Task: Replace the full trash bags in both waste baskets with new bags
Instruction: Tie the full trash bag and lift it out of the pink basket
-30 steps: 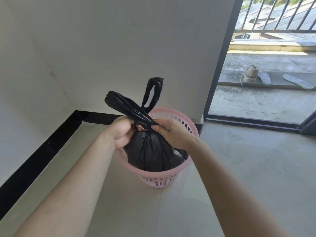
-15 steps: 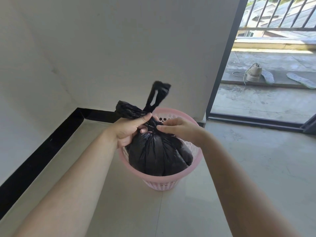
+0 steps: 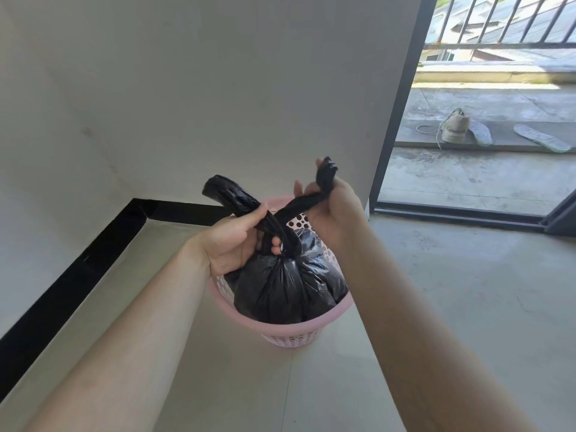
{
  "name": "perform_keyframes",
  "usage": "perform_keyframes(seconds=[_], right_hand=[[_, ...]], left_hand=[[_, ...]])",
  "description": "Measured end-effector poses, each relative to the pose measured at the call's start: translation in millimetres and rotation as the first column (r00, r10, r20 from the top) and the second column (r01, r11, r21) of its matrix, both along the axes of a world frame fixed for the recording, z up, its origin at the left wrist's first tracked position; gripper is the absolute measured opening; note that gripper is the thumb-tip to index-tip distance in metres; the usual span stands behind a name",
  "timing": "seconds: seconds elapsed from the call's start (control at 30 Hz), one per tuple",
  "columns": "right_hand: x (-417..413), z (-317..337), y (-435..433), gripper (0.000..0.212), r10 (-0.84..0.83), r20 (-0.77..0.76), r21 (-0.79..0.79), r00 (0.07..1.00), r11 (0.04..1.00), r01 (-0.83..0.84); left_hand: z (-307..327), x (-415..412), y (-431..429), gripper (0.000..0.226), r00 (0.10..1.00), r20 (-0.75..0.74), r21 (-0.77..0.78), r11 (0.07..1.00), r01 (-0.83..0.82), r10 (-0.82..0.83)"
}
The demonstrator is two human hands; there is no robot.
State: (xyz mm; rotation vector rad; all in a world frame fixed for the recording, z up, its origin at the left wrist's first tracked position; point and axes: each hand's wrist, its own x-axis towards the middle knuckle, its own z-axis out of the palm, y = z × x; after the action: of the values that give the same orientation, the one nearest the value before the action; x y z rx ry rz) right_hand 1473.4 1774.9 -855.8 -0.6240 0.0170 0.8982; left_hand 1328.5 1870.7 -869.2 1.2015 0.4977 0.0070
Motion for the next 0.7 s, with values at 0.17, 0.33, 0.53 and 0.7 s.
perform_keyframes(seconds=[0.17, 0.33, 0.53, 0.7], right_hand=[[5.3, -15.6, -13.2, 0.025, -0.016, -0.167, 0.047, 0.986, 0.999, 0.024], [0.2, -6.7, -23.3, 0.045, 0.116, -0.056, 0.102, 0.992, 0.989, -0.110], [-10.7, 5.3, -20.0, 0.023, 0.194, 0.108, 0.161, 0.975, 0.964, -0.210], [-14.1, 2.8, -17.5, 0.045, 0.198, 0.103, 0.005, 0.975, 0.980, -0.199]], left_hand=[[-7.8, -3.8, 6.4, 0.045, 0.995, 0.085, -0.129, 0.991, -0.048, 0.059], [-11.3, 3.3, 3.5, 0.025, 0.986, 0.070, -0.100, 0.985, -0.142, 0.150], [-23.5, 3.1, 3.6, 0.026, 0.947, 0.074, -0.033, 0.950, -0.310, 0.312], [-34.0, 12.5, 5.7, 0.022, 0.881, 0.065, -0.091, 0.882, -0.462, 0.468]])
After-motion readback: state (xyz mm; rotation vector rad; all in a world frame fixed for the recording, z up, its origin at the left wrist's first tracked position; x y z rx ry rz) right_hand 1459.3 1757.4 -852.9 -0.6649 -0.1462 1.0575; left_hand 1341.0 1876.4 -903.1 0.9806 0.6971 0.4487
